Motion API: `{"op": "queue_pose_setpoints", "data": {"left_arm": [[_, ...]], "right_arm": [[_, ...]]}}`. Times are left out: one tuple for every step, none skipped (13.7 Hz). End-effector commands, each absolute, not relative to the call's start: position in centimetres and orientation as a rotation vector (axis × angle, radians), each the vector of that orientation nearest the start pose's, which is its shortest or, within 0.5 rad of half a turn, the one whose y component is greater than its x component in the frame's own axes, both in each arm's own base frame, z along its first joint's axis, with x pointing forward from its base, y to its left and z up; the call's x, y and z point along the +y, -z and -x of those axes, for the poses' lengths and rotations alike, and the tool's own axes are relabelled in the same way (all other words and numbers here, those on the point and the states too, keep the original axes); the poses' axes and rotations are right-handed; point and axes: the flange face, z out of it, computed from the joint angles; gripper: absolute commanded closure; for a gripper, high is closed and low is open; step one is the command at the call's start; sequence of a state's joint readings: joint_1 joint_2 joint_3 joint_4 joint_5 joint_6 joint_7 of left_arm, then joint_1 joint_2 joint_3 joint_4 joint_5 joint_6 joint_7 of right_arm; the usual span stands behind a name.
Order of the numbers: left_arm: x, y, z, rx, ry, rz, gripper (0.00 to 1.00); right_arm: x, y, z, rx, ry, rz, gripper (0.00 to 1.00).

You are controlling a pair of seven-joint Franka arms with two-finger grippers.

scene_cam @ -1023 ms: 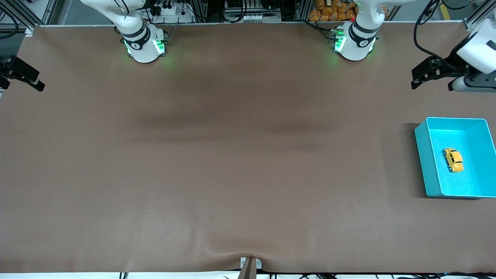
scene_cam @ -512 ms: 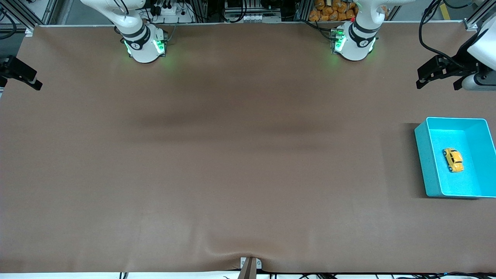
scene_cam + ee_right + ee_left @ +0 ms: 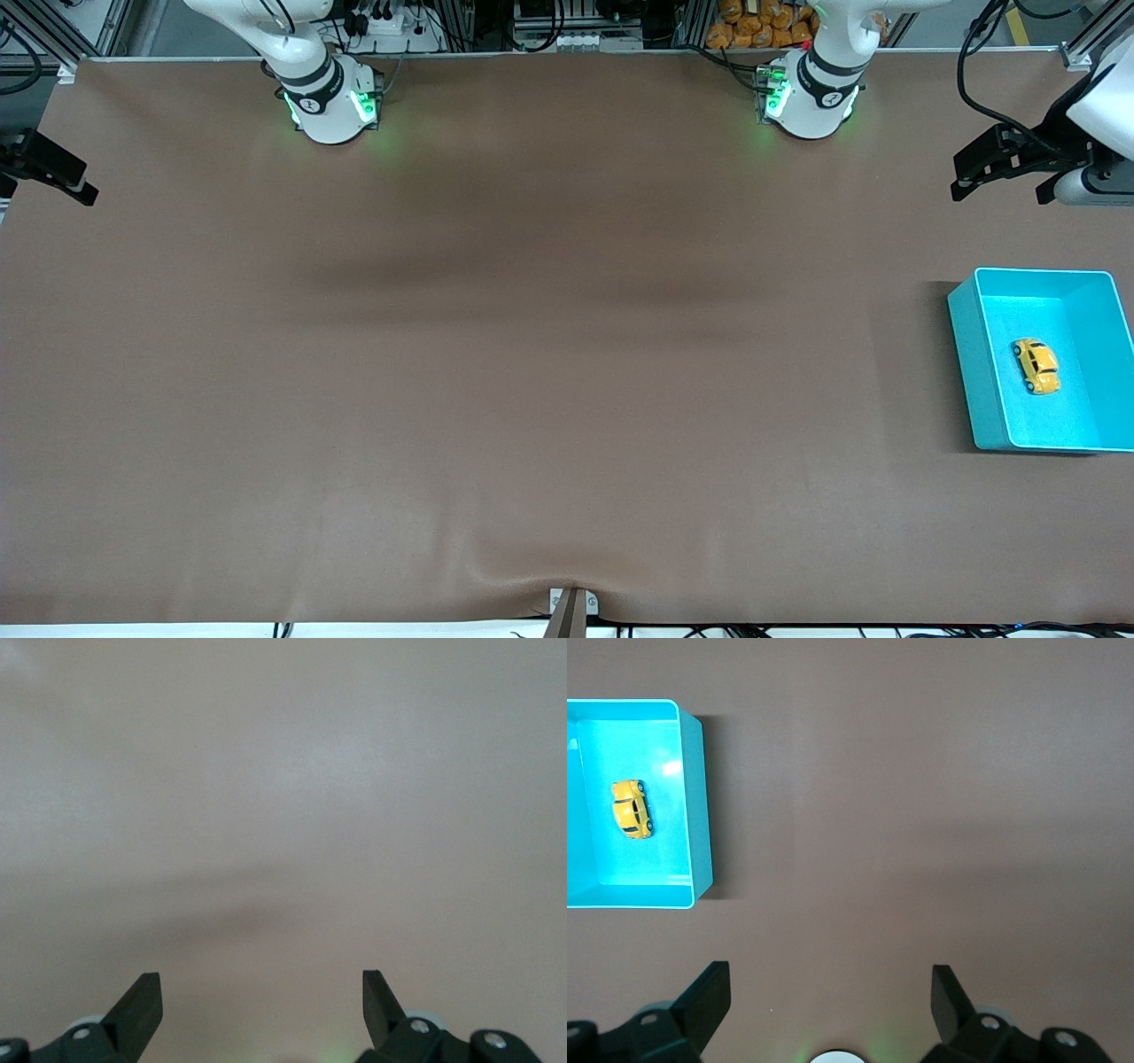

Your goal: Wind and store yellow beetle car

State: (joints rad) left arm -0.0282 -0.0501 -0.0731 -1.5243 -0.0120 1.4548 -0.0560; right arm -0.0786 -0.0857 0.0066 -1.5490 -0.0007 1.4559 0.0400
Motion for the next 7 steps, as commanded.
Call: {"op": "queue_pose_setpoints", "data": {"left_arm": [[-5.0, -66.8, -52.5, 0.064, -0.042, 3.144, 0.00], [-4.3, -66.8, -52.6, 0.043, -0.040, 3.147, 0.00], [-3.5, -66.7, -52.7, 0.021, -0.043, 3.155, 0.00], [-3.5, -66.6, -52.7, 0.024, -0.043, 3.161, 0.00], [-3.5, -66.5, -52.7, 0.024, -0.046, 3.161, 0.00], [-3.5, -66.5, -52.7, 0.024, -0.048, 3.161, 0.00], [-3.4, -66.5, -52.7, 0.026, -0.045, 3.160, 0.00]], "right_arm": [[-3.4, -66.8, -51.7, 0.198, -0.044, 3.148, 0.00], [-3.4, -66.6, -51.8, 0.196, -0.051, 3.148, 0.00], [-3.4, -66.5, -51.9, 0.196, -0.053, 3.148, 0.00], [-3.4, -66.5, -51.9, 0.196, -0.056, 3.148, 0.00], [-3.4, -66.5, -51.8, 0.189, -0.061, 3.148, 0.00], [-3.4, -66.6, -51.8, 0.181, -0.058, 3.149, 0.00], [-3.3, -66.6, -51.8, 0.176, -0.056, 3.146, 0.00]]}}
